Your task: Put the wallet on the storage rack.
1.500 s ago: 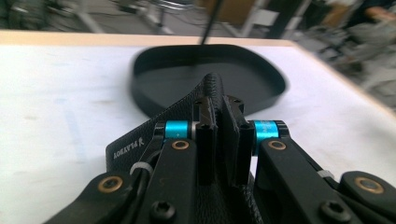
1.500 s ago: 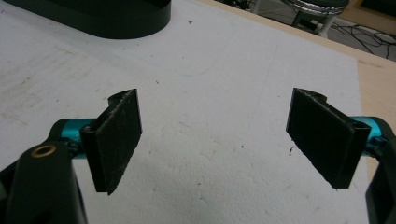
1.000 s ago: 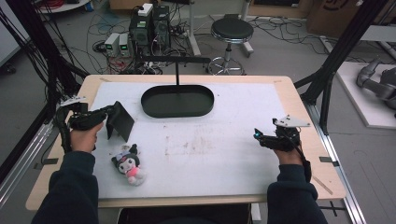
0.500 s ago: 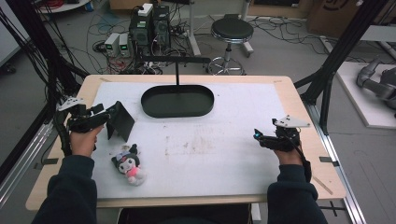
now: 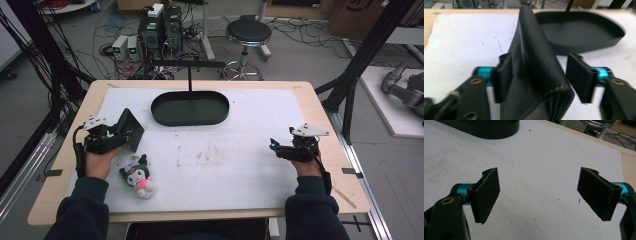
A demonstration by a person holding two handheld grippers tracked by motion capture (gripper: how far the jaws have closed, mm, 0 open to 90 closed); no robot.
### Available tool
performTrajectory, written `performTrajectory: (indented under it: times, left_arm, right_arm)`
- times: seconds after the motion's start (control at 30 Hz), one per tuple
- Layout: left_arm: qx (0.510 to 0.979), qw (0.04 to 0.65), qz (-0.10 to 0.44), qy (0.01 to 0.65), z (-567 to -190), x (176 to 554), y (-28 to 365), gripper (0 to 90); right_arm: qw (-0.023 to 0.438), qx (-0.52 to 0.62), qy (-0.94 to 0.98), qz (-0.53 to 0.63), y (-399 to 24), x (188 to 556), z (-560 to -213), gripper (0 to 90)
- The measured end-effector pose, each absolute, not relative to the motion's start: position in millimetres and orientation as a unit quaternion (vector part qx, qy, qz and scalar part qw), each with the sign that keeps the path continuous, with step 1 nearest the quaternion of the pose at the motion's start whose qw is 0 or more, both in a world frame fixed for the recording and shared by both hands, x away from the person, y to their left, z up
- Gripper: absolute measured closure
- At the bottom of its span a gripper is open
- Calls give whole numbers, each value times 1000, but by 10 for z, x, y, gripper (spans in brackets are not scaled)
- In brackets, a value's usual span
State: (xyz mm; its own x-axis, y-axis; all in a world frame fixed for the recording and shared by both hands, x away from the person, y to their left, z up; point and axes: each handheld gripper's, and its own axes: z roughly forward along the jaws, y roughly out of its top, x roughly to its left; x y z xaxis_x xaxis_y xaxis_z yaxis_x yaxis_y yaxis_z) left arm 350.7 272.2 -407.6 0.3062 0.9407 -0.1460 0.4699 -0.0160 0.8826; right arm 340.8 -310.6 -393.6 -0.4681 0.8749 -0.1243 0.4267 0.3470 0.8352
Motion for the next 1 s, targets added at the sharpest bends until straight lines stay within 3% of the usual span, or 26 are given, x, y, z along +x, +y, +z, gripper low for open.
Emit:
performTrajectory:
  times: [0.03, 0.07, 0.1, 0.13, 0.17, 0.53, 1.0]
  left_arm:
    - [666, 452, 261, 532, -4083, 3499, 2716, 538]
    - [664, 450, 263, 536, -4081, 3495, 2719, 538]
    - [661, 450, 263, 540, -4073, 3489, 2727, 652]
    - [658, 451, 268, 540, -4064, 3480, 2726, 652]
    - [658, 451, 274, 537, -4049, 3472, 2732, 749]
    - [648, 505, 265, 505, -3644, 3591, 2678, 760]
    - [687, 528, 269, 421, -3365, 3982, 2312, 761]
  right_arm:
    - [293, 426, 765, 384, -3108, 3408, -3936, 184]
    - [293, 426, 765, 384, -3108, 3408, -3936, 184]
    - [293, 427, 764, 386, -3115, 3405, -3934, 185]
    - [293, 427, 764, 386, -3115, 3405, -3934, 185]
    - [294, 426, 764, 385, -3121, 3403, -3933, 184]
    - [296, 427, 762, 388, -3138, 3399, -3917, 185]
    - [294, 433, 754, 396, -3184, 3406, -3905, 185]
